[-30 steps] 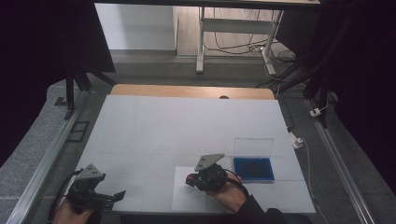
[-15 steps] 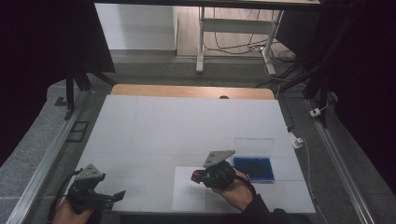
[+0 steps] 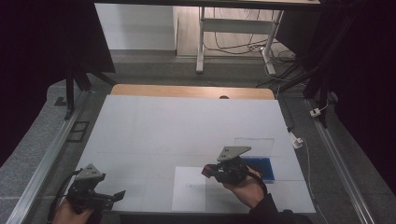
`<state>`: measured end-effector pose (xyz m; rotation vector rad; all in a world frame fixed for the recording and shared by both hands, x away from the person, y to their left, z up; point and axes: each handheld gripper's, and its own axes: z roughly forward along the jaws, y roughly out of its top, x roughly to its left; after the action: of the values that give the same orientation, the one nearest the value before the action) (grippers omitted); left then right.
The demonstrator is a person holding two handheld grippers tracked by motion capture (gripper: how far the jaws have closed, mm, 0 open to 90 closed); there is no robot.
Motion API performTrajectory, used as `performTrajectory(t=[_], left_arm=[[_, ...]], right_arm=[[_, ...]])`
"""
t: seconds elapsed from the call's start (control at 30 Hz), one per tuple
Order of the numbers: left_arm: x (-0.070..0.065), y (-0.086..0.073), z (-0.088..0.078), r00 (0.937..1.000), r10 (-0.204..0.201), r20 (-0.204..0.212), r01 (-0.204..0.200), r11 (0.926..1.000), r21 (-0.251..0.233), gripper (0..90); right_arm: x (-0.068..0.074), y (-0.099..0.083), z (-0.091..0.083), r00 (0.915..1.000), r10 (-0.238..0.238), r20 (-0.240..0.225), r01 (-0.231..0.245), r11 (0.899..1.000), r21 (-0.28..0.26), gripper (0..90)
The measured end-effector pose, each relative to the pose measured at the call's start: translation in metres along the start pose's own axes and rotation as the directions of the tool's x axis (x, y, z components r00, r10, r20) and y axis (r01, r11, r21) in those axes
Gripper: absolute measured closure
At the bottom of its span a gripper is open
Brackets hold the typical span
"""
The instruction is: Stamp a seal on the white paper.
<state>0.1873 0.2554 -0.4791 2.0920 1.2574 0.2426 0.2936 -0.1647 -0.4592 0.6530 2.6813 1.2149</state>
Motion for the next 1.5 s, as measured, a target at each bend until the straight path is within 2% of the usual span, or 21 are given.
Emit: performTrajectory(t=[0.33, 0.9, 1.23, 1.5], left_arm=[[0.0, 0.0, 0.0, 1.0, -0.003, 0.002, 0.003, 1.0, -0.001, 1.7], [0.001, 0.0, 0.0, 1.0, -0.006, 0.002, 0.006, 1.0, -0.003, 1.6], [0.0, 0.0, 0.0, 1.0, -0.005, 0.001, 0.005, 1.0, -0.002, 1.7], [0.0, 0.0, 0.0, 1.0, -0.006, 0.0, 0.006, 1.0, -0.001, 1.7]], right_arm=[[-0.012, -0.007, -0.018, 0.9985, 0.016, 0.052, -0.016, 1.0, -0.003, 79.0], [-0.028, -0.023, -0.041, 0.9891, 0.062, 0.133, -0.063, 0.998, 0.002, 79.0], [-0.037, -0.032, -0.056, 0.9794, 0.097, 0.177, -0.096, 0.995, -0.011, 79.1], [-0.046, -0.042, -0.07, 0.9658, 0.135, 0.222, -0.132, 0.991, -0.026, 79.1]])
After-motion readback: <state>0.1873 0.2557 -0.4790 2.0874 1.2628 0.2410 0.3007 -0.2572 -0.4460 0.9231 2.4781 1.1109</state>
